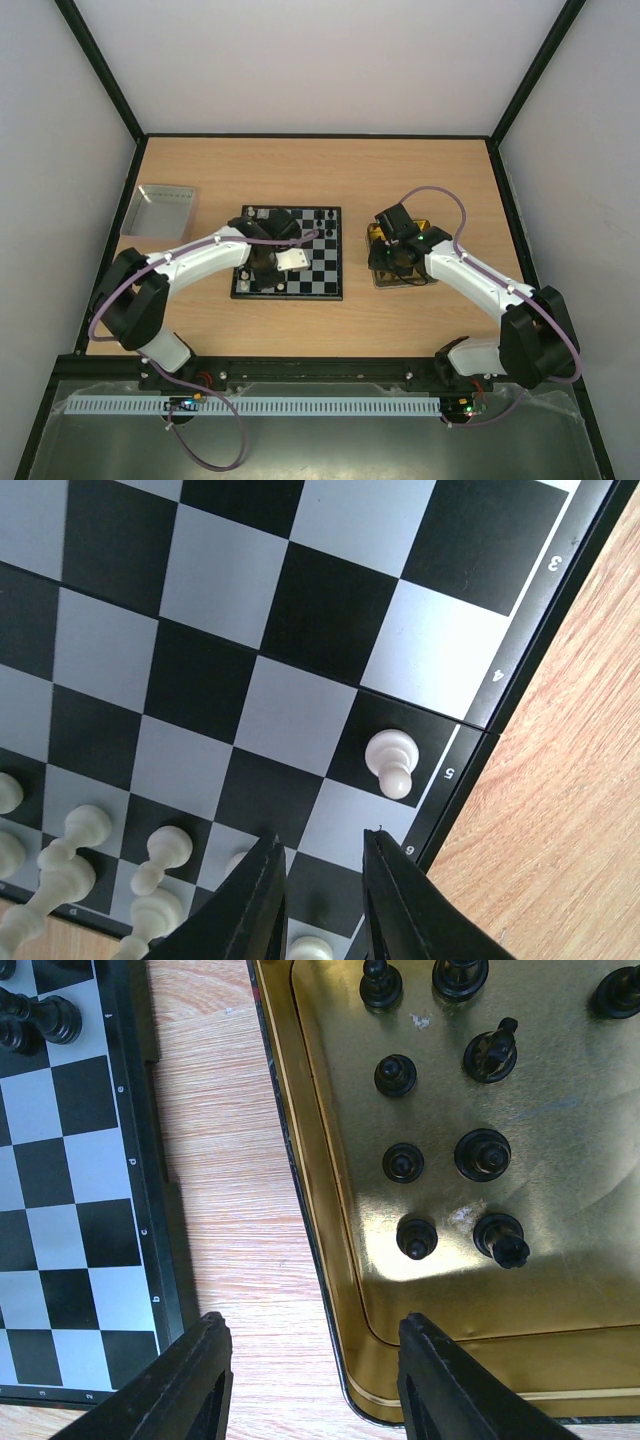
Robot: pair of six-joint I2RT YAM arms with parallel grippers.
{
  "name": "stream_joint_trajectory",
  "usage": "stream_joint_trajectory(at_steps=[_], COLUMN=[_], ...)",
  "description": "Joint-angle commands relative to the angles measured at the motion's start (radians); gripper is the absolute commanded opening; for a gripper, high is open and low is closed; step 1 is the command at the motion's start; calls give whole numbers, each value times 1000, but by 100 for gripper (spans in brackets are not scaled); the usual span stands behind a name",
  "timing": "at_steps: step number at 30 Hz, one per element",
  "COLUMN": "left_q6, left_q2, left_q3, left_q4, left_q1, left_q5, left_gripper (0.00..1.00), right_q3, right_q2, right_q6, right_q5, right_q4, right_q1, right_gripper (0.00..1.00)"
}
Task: Set up the chess pieces on the board
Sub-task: Move the chess piece to the chessboard.
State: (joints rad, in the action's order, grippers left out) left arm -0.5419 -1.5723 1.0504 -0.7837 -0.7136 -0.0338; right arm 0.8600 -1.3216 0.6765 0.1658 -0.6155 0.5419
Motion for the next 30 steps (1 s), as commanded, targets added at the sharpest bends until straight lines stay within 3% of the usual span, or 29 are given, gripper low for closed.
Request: stream_joint_trajectory(at_steps=[1, 25, 30], left_q6=[20, 28, 30], left_q2=[-30, -61, -67], left_q3=[26, 26, 37], left_q4=[-11, -8, -8], left_q1=[-17, -47, -50], left_q5=[9, 58, 63], left_gripper=[25, 27, 42], right_q3=[-4, -25, -30], right_q2=[13, 20, 24], right_q6=[-10, -2, -1], right_q5=[-15, -12, -12], right_q4=[-10, 1, 2], right_q1=[4, 4, 4], right_gripper=[45, 45, 45])
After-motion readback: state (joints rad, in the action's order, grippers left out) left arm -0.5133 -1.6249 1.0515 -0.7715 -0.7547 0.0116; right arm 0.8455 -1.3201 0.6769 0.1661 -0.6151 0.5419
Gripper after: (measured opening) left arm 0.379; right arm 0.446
